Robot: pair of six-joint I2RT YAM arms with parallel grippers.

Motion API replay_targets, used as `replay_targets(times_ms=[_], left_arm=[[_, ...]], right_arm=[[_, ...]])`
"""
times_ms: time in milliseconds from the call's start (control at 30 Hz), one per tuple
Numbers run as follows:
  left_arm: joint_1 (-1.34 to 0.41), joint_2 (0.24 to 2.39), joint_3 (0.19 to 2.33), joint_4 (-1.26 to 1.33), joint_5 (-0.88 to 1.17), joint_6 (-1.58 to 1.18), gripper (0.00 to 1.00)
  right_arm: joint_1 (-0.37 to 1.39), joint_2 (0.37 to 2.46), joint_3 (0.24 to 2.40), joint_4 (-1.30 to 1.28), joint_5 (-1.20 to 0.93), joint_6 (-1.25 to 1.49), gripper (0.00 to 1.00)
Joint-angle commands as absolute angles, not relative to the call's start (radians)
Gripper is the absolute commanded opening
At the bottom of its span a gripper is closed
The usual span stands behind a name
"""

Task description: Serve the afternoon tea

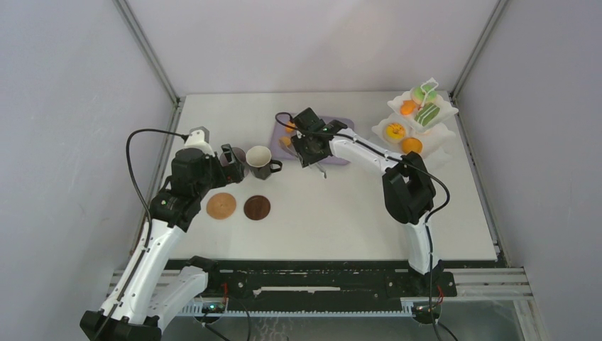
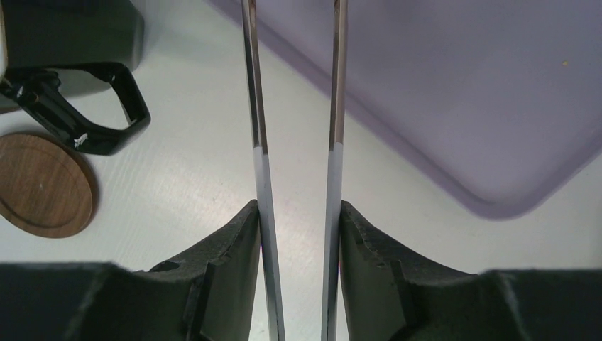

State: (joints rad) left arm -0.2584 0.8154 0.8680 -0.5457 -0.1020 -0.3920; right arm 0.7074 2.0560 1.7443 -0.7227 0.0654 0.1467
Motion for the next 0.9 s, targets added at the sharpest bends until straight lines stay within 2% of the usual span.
replay_targets(times_ms=[0, 500, 867], left_arm=[[-0.251, 0.801, 0.922, -0.532, -0.115, -0.394, 1.00], [-0.250, 0.809, 0.929, -0.537, -0.113, -0.385, 1.00], [-0.250, 0.819, 0.936, -0.531, -0.100, -0.386, 1.00]], right_arm=[[0.716, 2.075, 1.831, -0.727, 0.074, 0.151, 0.49], [0.716, 2.164, 1.944, -0.749, 0.104, 0.143, 0.51], [0.717, 2.058, 1.901, -0.741, 0.120, 0.144, 0.31]])
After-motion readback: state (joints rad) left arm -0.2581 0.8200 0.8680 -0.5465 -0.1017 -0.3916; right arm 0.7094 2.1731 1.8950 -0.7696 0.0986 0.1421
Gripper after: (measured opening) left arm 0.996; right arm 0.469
